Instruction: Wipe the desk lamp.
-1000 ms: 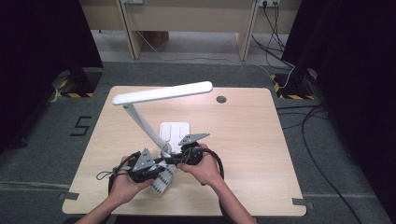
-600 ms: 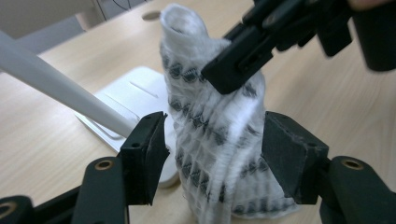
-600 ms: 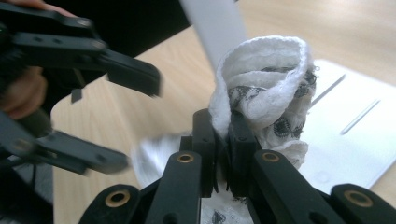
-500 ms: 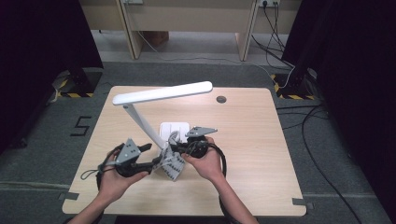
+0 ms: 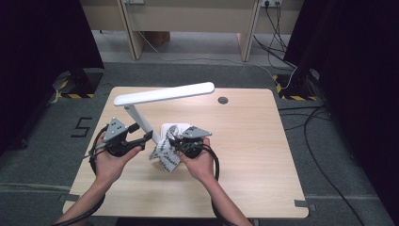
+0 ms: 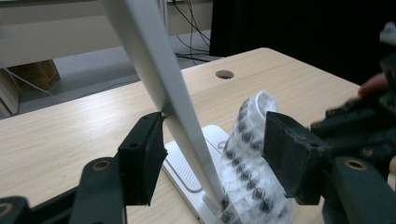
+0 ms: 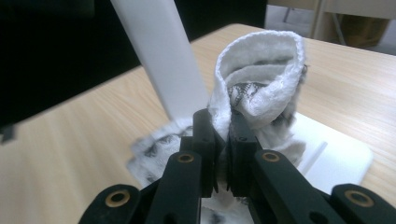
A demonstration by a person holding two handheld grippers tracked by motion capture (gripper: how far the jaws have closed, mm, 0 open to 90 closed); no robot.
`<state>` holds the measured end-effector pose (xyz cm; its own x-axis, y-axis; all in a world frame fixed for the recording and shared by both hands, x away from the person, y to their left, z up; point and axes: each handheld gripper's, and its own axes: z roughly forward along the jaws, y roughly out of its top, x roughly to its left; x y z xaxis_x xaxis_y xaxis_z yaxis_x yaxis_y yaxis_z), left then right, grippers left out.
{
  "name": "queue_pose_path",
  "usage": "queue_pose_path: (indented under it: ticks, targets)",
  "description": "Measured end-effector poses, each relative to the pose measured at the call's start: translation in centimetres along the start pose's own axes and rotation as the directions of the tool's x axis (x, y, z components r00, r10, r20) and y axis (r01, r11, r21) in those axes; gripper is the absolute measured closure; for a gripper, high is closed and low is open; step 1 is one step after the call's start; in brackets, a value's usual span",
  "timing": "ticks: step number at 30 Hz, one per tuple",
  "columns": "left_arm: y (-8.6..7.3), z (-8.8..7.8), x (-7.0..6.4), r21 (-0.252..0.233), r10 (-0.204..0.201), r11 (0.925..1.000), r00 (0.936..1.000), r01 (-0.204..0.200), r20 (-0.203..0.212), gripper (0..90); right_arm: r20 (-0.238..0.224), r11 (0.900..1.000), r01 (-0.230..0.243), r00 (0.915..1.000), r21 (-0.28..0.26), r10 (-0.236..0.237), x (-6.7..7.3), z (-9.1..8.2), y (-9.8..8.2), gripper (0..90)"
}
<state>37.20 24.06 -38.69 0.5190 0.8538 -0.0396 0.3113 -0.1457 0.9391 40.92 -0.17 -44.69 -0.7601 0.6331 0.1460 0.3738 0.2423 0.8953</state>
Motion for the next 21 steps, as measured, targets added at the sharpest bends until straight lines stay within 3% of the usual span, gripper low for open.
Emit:
queue_pose_path:
  ticks: [5, 11, 16, 21]
  targets:
    - [-0.1, 0.5, 0.8, -0.021, -0.062, 0.9978, 0.9980, 0.062, 0.010, 42.6, 0.085, 0.997, 0.059, 0.9944, 0.046, -0.062, 0.1, 0.9, -0.9, 85.2]
    - [0.0, 0.5, 0.9, -0.034, -0.050, 0.9982, 0.9987, 0.050, -0.010, 52.8, 0.112, 0.985, 0.116, 0.9850, 0.131, -0.131, 0.5, 2.0, -2.2, 85.2]
    - [0.0, 0.6, 1.0, -0.025, -0.055, 0.9982, 0.9982, 0.055, -0.023, 58.2, 0.117, 0.974, 0.130, 0.9812, 0.187, -0.153, 0.8, 2.8, -3.1, 85.2]
    - [0.1, 0.8, 1.1, -0.030, -0.076, 0.9967, 0.9964, 0.075, -0.036, 54.9, 0.116, 0.963, 0.145, 0.9778, 0.226, -0.174, 0.7, 3.5, -3.8, 85.2]
